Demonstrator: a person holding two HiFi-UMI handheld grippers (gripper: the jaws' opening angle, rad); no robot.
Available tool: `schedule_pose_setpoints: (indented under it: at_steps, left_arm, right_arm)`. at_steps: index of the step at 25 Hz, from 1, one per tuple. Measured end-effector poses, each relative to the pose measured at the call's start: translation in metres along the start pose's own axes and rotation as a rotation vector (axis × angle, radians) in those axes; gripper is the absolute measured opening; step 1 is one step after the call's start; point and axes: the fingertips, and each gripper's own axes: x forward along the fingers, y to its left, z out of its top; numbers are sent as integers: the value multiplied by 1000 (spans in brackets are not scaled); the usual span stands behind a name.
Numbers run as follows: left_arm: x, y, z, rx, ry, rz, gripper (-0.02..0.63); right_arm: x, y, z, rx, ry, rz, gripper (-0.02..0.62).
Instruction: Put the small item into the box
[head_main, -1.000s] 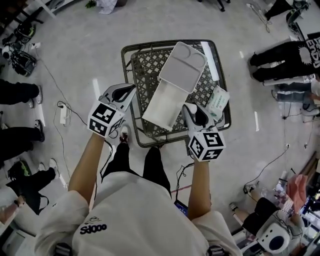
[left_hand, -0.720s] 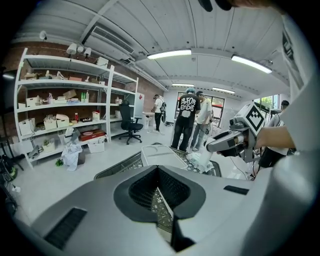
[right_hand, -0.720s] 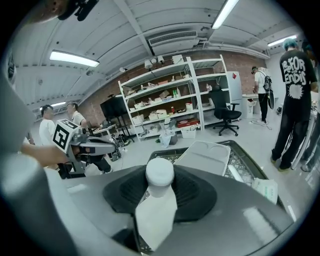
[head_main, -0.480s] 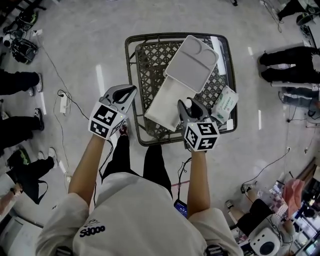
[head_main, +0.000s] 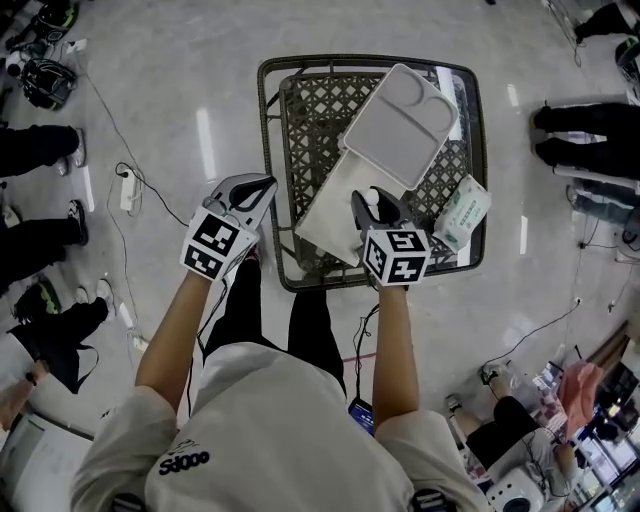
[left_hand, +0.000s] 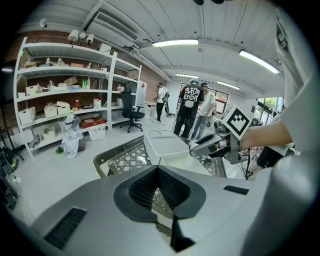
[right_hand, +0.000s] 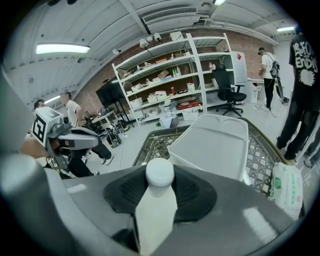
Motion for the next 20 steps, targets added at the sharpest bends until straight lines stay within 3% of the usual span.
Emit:
schedule_pose_setpoints:
  at_steps: [20]
  left_arm:
    - [16, 14, -33, -50, 70, -14, 5]
  right_arm:
    - [78, -14, -31, 25, 141, -21, 155]
